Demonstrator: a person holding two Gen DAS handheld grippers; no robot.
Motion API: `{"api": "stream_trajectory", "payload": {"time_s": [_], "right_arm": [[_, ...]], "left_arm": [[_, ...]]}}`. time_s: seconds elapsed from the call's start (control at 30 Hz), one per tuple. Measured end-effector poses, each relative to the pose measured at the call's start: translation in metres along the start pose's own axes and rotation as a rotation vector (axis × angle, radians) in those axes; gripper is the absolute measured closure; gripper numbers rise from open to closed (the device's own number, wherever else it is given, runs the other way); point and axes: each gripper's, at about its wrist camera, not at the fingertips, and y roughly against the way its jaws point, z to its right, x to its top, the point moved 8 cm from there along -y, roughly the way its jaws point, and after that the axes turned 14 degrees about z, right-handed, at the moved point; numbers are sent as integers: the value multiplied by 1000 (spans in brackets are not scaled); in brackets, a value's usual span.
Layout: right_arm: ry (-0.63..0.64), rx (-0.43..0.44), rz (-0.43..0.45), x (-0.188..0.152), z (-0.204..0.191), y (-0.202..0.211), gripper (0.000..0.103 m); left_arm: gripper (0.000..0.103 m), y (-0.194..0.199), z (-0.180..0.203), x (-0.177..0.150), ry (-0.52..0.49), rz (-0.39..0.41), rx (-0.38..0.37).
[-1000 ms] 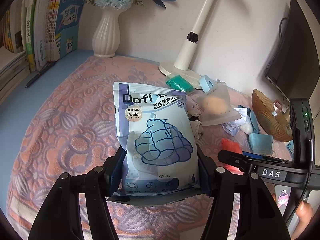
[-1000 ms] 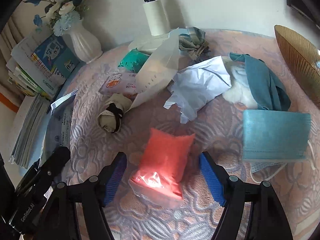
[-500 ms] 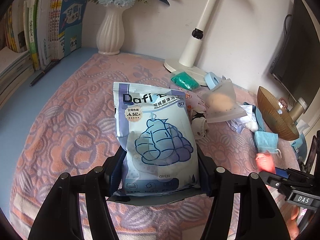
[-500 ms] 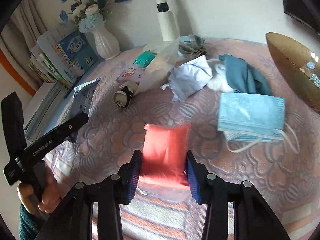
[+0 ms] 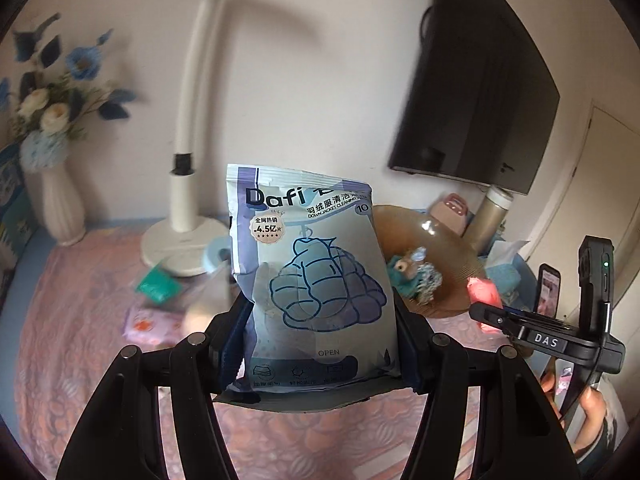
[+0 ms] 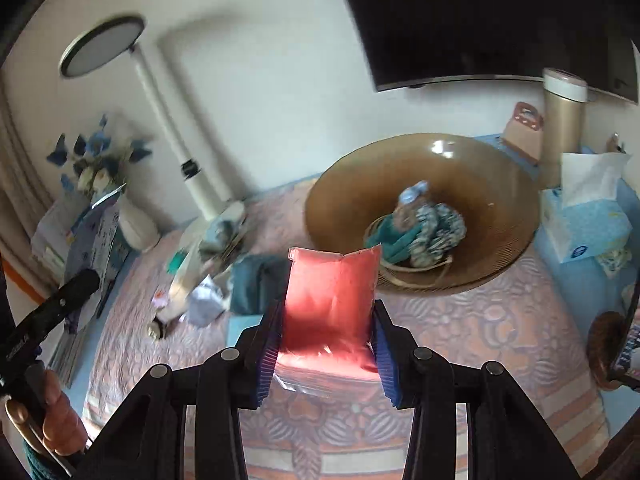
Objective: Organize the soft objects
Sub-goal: 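Carry both packs to the amber bowl and release them inside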
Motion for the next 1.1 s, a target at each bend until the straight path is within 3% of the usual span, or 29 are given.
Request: {"api": "stream_trajectory", "payload": {"time_s": [0.23,0.43,0.47,0.57,0.6,0.87,1.1], "right_arm": [[-81,-146,64,53,77,-6,61],[-78,-209,57,72,107,-28,61],[-74,-209,46,73,108,-34,59],[-61,-207,8,74,114,-48,32],[-55,-205,9,73,114,-49,32],[-84,-179,6,64,109,-26,32],[-13,-79,10,50,45,-3,28]], "left_arm": [[43,-78,88,14,-81,-44,-107],[42,-122,120,2,-105,-99,-129],[41,-126,122,-1,-111,-104,-130],[32,-135,124,-7,-124,-139,-148],[28,-135,123,-7,-119,-143,-143],[25,-92,82,17,-40,-70,-94],[25,-3,4,40,11,42,37]]}}
